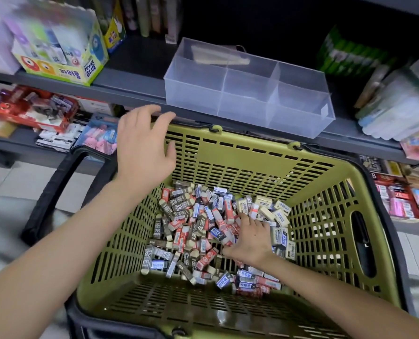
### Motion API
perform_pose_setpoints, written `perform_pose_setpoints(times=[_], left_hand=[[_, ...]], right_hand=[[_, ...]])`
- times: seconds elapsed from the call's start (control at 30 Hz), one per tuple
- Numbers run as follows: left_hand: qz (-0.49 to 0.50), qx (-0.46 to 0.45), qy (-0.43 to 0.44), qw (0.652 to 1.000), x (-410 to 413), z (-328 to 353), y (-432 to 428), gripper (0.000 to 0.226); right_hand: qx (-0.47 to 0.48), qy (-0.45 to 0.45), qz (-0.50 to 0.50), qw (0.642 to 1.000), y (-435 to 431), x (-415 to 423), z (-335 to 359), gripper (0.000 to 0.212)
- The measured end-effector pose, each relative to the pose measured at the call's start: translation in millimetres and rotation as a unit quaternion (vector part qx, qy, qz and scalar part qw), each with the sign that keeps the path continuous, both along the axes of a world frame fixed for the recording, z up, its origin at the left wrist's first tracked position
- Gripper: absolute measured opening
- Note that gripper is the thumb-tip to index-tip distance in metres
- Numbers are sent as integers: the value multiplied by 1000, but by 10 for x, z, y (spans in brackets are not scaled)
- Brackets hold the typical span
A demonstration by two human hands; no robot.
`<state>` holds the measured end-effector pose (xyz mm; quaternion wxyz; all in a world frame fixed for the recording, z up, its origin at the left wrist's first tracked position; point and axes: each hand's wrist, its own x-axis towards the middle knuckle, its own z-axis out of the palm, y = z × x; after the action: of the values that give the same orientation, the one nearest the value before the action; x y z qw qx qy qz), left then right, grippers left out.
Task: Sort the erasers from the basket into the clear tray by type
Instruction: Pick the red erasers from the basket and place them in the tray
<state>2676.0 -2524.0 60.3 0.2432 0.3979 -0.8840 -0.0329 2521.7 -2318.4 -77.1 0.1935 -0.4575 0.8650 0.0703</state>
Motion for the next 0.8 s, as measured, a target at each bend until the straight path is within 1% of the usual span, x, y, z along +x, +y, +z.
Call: perform_pose_setpoints(times=[0.03, 0.07, 0.1, 0.13, 0.2, 0.23, 0.27, 0.3, 0.33, 0.4, 0.43, 0.47, 0.5, 0.53, 0.57, 0.6, 0.63, 0.67, 0.7, 0.73, 0.77, 0.8], left_hand=[[-8, 39, 37, 998, -39, 18, 98, 43], [-25, 113, 65, 991, -89, 30, 220, 40], [-47, 210, 79, 973, -142, 29, 347, 40], [-66, 313, 78, 944, -191, 14, 465, 41], [-84, 483, 65, 869, -253, -36, 643, 50], [-81, 565, 79, 817, -269, -53, 712, 59], [-72, 645, 109, 753, -287, -67, 775, 68], [-62, 715, 147, 681, -312, -92, 829, 74], [-56, 764, 185, 616, -342, -119, 881, 75], [-36, 820, 258, 510, -415, -166, 968, 77], [-12, 835, 290, 466, -449, -172, 999, 77], [19, 846, 311, 433, -467, -166, 1017, 75], [48, 852, 320, 411, -471, -163, 1020, 71], [68, 857, 323, 396, -458, -154, 1014, 65], [78, 861, 322, 385, -440, -148, 998, 57], [86, 862, 321, 384, -414, -147, 962, 50], [95, 858, 320, 392, -389, -149, 913, 45], [103, 853, 316, 402, -366, -139, 858, 40], [109, 849, 314, 411, -340, -111, 804, 37], [110, 846, 316, 415, -321, -74, 747, 36], [104, 844, 325, 412, -303, -41, 685, 34], [91, 842, 341, 407, -287, -5, 619, 33]], right_hand=[[-10, -21, -14, 1000, -6, -17, 76, 94], [-25, -50, -32, 998, -13, -41, 161, 94], [-47, -90, -55, 993, -20, -65, 258, 93], [-72, -136, -81, 985, -26, -86, 365, 90], [-121, -218, -132, 959, -37, -98, 602, 85], [-145, -255, -157, 943, -43, -95, 714, 86], [-167, -288, -179, 926, -45, -80, 816, 89], [-188, -320, -196, 908, -47, -51, 906, 87], [-211, -355, -211, 886, -52, -13, 983, 80], [-265, -423, -224, 837, -83, 86, 1086, 57], [-287, -445, -219, 820, -101, 149, 1131, 47], [-304, -450, -206, 814, -113, 207, 1161, 41], [-317, -436, -189, 821, -122, 250, 1181, 39], [-323, -411, -165, 836, -123, 269, 1212, 37], [-320, -398, -140, 849, -120, 258, 1250, 35], [-305, -405, -115, 854, -116, 220, 1290, 34], [-287, -429, -96, 851, -113, 149, 1309, 33], [-275, -461, -94, 838, -116, 53, 1311, 32], [-275, -489, -114, 820, -127, -54, 1301, 29], [-283, -499, -151, 805, -145, -165, 1262, 25], [-293, -488, -187, 800, -172, -267, 1200, 22], [-295, -459, -208, 812, -204, -344, 1110, 20]])
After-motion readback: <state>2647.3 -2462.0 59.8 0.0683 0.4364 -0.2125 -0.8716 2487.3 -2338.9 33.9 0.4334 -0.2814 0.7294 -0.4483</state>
